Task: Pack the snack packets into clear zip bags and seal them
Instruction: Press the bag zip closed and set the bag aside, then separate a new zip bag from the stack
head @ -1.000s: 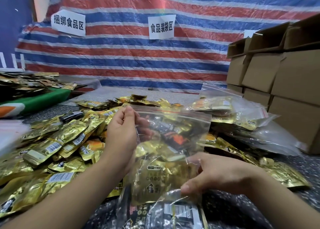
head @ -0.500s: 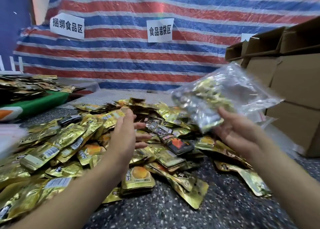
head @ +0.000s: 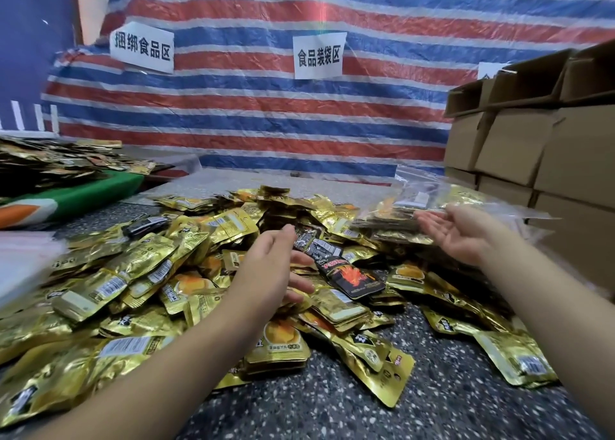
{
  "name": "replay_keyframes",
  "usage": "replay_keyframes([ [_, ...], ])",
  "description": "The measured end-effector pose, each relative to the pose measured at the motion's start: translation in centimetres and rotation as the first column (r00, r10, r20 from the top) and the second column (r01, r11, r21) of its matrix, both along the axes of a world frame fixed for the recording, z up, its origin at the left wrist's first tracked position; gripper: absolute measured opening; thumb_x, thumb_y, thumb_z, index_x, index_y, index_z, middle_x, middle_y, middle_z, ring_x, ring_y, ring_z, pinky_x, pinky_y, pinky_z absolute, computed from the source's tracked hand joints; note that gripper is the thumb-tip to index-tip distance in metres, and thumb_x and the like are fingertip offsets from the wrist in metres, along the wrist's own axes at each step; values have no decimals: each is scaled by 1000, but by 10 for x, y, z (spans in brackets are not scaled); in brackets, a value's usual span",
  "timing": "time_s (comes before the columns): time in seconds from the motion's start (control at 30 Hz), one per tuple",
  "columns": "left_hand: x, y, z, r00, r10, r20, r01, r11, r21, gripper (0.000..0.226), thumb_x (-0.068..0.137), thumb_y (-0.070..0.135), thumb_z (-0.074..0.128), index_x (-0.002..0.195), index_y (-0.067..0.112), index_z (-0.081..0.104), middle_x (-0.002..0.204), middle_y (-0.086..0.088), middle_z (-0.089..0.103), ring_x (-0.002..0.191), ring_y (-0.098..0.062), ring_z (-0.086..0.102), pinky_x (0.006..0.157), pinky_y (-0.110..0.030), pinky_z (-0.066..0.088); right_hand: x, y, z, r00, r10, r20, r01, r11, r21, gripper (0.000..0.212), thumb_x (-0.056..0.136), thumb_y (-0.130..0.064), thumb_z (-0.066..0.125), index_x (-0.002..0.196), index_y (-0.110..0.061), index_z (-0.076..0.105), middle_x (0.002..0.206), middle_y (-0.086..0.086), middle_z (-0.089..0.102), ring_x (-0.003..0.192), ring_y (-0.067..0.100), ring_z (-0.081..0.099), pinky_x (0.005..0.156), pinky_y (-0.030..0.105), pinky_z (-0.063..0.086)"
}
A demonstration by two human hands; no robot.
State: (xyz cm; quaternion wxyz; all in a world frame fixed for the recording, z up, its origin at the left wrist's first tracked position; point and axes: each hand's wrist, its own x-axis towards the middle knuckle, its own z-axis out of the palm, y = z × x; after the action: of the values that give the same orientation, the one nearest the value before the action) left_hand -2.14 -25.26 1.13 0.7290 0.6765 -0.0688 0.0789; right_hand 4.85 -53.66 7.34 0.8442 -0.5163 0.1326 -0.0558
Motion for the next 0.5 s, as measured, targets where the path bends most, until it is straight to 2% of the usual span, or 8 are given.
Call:
replay_keyframes([
  [0.1,0,-1,0,1000,2,-12,-2,1000,6,32,102,48,38,107,23,57,93,-4,71,56,-15,67,47,-23,50,-7,5,-5,998,21,54,-24,999,49,29,106,-19,43,104,5,58,82,18,72,63,21,74,51,22,57],
  [0.17,-1,1,-1,1000,13,-10,-13,1000,11,30,103,45,39,105,22,59,92,-3,71,56,-14,66,47,-23,49,-15,12,-9,998,39,46,-37,999,-37,20,103,-15,48,102,1,59,86,13,69,65,19,73,52,22,57],
  [0.23,-1,2,-2,1000,28,4,-28,999,38,27,103,41,42,102,22,61,86,1,71,55,-12,65,46,-21,48,-24,21,-12,998,51,35,-46,989,-143,17,102,-17,50,93,-5,60,77,7,66,66,17,67,50,22,56],
  [0.37,-2,1,-3,998,30,51,-36,992,121,19,101,27,51,93,19,67,66,4,67,49,-9,57,45,-20,44,-46,39,-13,996,74,49,-64,981,-181,35,103,-28,47,70,-18,51,53,-3,55,48,12,59,45,24,52],
  [0.43,-3,3,-3,996,25,90,-40,985,165,24,101,30,52,87,19,69,54,1,55,44,-12,46,44,-22,38,-59,54,-13,991,120,59,-107,975,-196,39,103,-31,46,66,-20,48,50,-4,50,45,12,55,43,25,49],
  [0.5,-4,5,-3,993,32,112,-54,978,202,35,100,40,51,79,20,69,53,-4,44,44,-15,35,44,-21,30,-71,71,-20,983,171,72,-150,960,-236,40,103,-35,45,66,-19,46,50,-4,47,45,12,52,43,24,47],
])
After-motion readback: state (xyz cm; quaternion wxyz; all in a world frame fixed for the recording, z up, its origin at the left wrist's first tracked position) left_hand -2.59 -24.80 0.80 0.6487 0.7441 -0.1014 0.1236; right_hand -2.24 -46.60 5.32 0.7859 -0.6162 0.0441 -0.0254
